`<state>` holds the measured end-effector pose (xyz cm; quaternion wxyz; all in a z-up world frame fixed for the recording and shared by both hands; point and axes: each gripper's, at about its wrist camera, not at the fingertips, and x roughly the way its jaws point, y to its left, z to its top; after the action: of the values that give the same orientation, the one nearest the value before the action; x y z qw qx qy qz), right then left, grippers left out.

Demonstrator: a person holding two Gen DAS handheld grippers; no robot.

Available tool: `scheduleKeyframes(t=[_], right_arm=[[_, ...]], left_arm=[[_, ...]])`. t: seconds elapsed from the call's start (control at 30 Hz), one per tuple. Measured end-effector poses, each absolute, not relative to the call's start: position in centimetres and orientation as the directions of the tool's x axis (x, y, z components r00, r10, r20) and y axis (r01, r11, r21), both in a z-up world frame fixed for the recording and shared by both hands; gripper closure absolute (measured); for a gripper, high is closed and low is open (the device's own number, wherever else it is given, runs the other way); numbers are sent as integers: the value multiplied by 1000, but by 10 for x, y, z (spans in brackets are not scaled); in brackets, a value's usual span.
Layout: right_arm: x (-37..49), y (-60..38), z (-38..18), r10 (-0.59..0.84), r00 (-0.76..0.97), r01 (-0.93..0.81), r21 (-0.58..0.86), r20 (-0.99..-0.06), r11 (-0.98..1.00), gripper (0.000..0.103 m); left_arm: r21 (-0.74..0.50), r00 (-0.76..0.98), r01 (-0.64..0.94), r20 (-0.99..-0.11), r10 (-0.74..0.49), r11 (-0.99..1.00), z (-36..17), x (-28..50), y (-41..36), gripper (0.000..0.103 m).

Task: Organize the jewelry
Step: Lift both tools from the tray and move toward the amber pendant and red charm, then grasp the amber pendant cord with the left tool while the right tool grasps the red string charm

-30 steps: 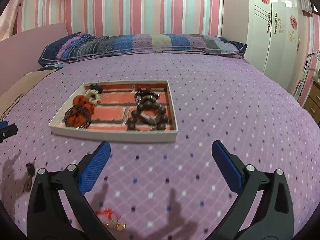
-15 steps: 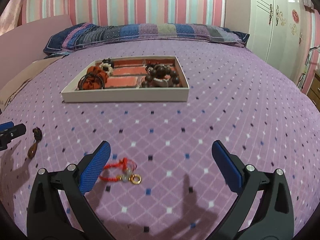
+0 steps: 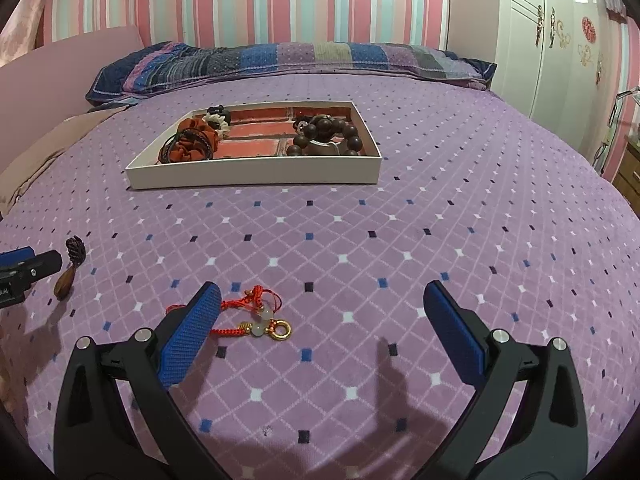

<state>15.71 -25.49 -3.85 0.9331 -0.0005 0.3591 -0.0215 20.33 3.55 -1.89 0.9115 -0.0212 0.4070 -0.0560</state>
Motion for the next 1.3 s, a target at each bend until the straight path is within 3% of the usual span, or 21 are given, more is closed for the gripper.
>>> scheduleKeyframes(t=[0.7,0.77,0.83,0.93,0.97,1.17,1.3], right_arm=[[164,-246,-56,-37,709,18,-35,-704,999,6],[166,-244,-57,-30,706,8,-34,-708,999,13],[170,-242,-59,-21,696,-4,-32,-718,999,27],[175,-241,-63,-5,678,-18,-23,-735,1000,42],[175,-241,-64,-2,676,-20,-21,-737,1000,45],[177,-241,-67,6,671,-25,-15,-741,1000,52],[179,-240,-69,14,670,-33,-11,-742,999,61]], left_arm=[[-89,656,102,-743,-134,991,-30,227,34,15],[-96,654,108,-743,-144,989,-31,229,34,16],[-102,651,115,-744,-152,988,-32,231,33,19],[-107,633,133,-756,-167,985,-37,234,31,34],[-109,629,135,-759,-170,985,-38,234,31,40],[-126,622,131,-762,-180,983,-42,238,33,43],[-112,619,129,-767,-168,985,-43,241,32,64]])
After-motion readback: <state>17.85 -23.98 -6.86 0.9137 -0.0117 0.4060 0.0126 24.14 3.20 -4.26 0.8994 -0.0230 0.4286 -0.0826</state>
